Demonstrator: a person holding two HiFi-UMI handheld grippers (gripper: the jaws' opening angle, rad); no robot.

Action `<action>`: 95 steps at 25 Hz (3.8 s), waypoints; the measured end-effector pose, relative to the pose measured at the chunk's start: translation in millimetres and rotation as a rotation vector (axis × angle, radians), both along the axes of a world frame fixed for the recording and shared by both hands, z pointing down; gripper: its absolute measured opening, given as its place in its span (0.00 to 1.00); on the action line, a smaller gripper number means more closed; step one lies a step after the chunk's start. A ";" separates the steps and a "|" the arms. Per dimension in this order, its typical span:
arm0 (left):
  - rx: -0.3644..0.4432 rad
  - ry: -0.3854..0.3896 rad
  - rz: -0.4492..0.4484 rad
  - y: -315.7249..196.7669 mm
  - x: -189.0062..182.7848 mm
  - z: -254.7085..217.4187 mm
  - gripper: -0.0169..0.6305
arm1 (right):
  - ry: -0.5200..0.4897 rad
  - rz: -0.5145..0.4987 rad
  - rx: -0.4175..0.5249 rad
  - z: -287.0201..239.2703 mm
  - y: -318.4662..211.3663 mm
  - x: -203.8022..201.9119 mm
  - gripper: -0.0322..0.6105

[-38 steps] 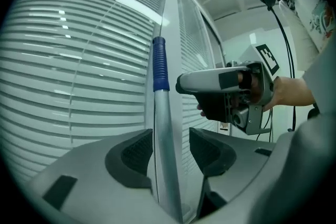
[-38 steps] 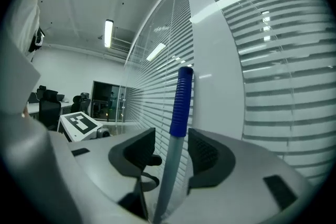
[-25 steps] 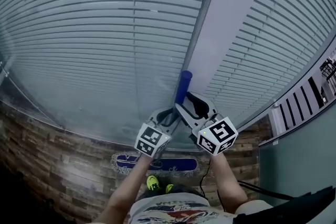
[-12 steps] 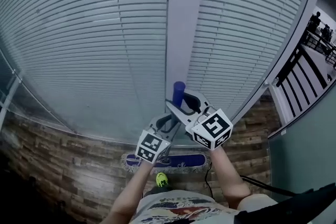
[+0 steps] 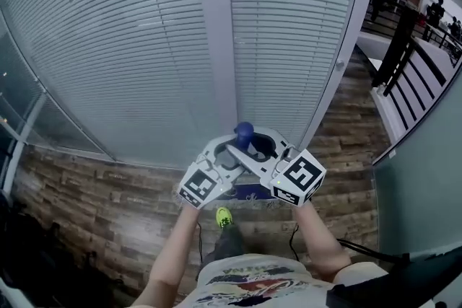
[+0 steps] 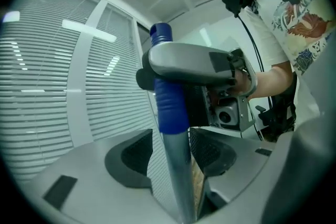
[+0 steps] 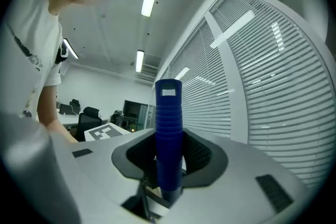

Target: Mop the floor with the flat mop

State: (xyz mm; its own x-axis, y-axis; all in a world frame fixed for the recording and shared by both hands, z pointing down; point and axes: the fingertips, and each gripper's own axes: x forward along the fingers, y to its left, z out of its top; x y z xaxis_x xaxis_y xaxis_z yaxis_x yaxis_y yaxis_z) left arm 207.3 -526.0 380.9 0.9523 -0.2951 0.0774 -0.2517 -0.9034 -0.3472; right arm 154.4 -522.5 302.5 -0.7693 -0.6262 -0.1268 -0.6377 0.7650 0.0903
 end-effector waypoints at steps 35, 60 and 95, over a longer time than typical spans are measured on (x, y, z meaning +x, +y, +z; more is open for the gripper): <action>-0.354 -0.177 0.024 484.2 -108.3 137.6 0.29 | 0.347 -0.292 -0.047 159.1 506.1 -140.5 0.29; -0.380 -0.212 -0.142 908.3 9.5 170.0 0.32 | 0.248 -0.495 -0.076 187.4 943.7 -13.6 0.31; -0.384 -0.169 -0.045 566.2 -128.2 186.3 0.33 | 0.161 -0.522 -0.138 205.3 597.4 -157.7 0.38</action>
State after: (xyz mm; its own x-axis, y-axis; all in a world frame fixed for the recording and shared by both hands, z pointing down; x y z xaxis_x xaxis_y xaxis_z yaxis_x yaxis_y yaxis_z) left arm 79.1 40.3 567.1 0.9038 -0.2552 0.3436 -0.2619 -0.9647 -0.0276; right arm -3.2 74.9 507.8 -0.9845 -0.1593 0.0736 -0.1574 0.9870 0.0314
